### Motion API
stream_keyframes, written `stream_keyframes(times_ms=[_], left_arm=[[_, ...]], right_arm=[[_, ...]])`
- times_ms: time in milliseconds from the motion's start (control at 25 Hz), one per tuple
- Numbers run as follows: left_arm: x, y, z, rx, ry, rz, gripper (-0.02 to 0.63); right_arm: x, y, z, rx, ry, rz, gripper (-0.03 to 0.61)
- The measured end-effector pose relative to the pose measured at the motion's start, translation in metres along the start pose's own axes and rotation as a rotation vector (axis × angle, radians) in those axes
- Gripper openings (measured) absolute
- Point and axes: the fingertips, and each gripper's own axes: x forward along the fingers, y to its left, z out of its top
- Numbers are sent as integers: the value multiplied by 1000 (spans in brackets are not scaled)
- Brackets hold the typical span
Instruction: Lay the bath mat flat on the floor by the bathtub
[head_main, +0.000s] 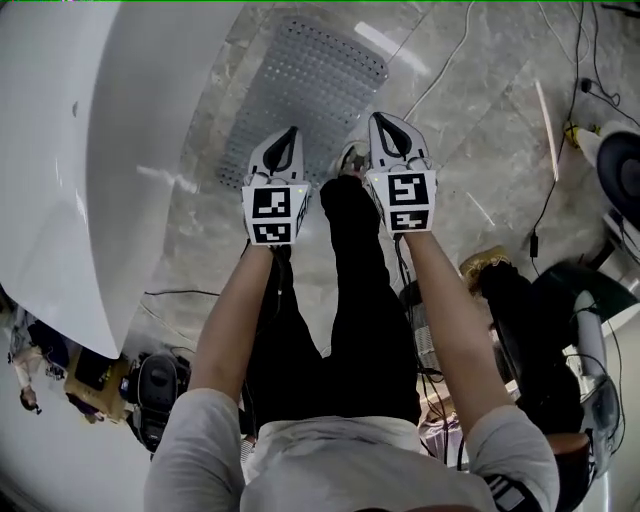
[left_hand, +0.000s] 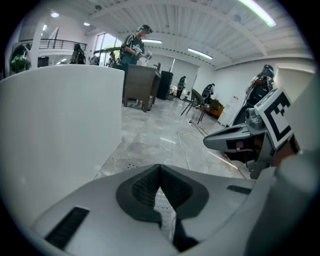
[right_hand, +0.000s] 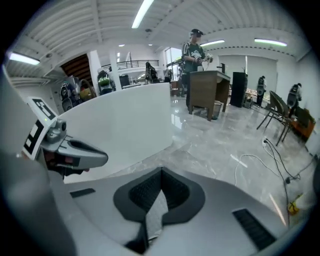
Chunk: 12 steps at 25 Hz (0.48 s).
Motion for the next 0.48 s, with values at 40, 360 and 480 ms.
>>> stream_keyframes(times_ms=[40, 360, 480], left_arm=[[-13, -4, 3, -12, -8, -11, 12], [-143, -6, 21, -8, -12, -35, 12], [-194, 12, 43, 15, -55, -13, 12]], right_arm=[[-13, 6, 6, 17, -10, -13, 6], [-92, 91, 53, 33, -23, -53, 6], [-117, 126, 85, 24, -53, -53, 6]])
